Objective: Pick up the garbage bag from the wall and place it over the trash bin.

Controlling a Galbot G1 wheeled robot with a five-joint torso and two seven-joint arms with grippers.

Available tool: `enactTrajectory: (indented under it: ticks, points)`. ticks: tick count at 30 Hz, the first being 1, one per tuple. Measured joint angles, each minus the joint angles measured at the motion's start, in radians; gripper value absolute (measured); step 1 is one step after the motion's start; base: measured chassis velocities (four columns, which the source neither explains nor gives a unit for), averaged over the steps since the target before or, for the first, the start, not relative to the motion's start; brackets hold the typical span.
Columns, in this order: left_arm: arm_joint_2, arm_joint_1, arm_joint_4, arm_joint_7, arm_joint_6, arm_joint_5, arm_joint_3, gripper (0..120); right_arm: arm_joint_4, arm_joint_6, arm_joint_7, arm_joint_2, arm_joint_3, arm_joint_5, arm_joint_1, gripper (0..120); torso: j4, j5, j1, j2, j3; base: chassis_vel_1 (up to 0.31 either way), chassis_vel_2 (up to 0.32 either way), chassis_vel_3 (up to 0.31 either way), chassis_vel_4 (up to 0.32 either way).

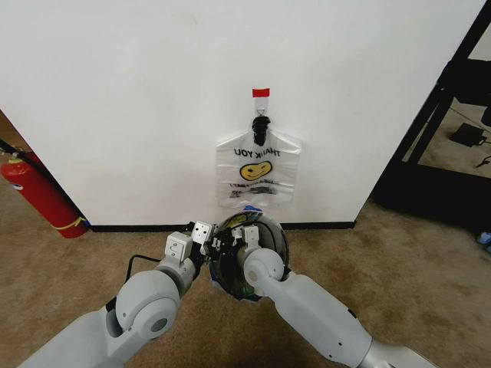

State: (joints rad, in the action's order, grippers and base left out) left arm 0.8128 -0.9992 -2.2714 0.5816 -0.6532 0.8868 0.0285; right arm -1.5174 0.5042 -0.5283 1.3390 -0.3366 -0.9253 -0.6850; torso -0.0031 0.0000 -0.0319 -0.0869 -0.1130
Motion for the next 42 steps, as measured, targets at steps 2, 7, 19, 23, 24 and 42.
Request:
enactTrajectory:
  ticks: [2, 7, 19, 23, 24, 42]
  points:
    - [0.000, -0.001, -0.003, 0.000, 0.000, 0.002, 0.000, 4, 0.003, 0.001, 0.001, -0.003, 0.000, 0.001, -0.003, 0, 0.0000, 0.0000, 0.000, 0.000, 0.000, 0.000, 0.000, 0.000, 0.000]
    - [0.000, -0.007, -0.007, -0.001, -0.001, 0.004, 0.000, 4, 0.016, 0.000, 0.006, 0.002, -0.001, 0.013, -0.008, 0, 0.0000, 0.0000, 0.000, 0.000, 0.000, 0.000, 0.000, 0.000, 0.000]
    - [-0.004, 0.011, 0.043, 0.015, -0.008, 0.073, -0.001, 4, -0.069, 0.003, -0.002, -0.031, 0.008, 0.007, -0.033, 12, 0.0000, 0.0000, 0.000, 0.000, 0.000, 0.000, 0.000, 0.000, 0.000]
    - [-0.005, 0.029, 0.089, 0.032, -0.016, 0.136, -0.003, 4, -0.136, 0.011, -0.009, -0.057, 0.016, -0.021, -0.049, 30, 0.0000, 0.0000, 0.000, 0.000, 0.000, 0.000, 0.000, 0.000, 0.000]
    - [-0.004, 0.034, 0.101, 0.037, -0.018, 0.148, -0.004, 4, -0.153, 0.014, -0.011, -0.064, 0.021, -0.029, -0.053, 32, 0.0001, 0.0001, 0.000, 0.000, 0.000, 0.000, 0.000, 0.000, 0.000]
    - [0.062, 0.105, 0.302, 0.111, -0.048, 0.369, -0.017, 4, -0.532, 0.045, 0.030, -0.302, 0.203, -0.158, -0.243, 93, 0.0000, -0.0001, 0.000, 0.000, 0.000, 0.000, 0.000, 0.000, 0.000]
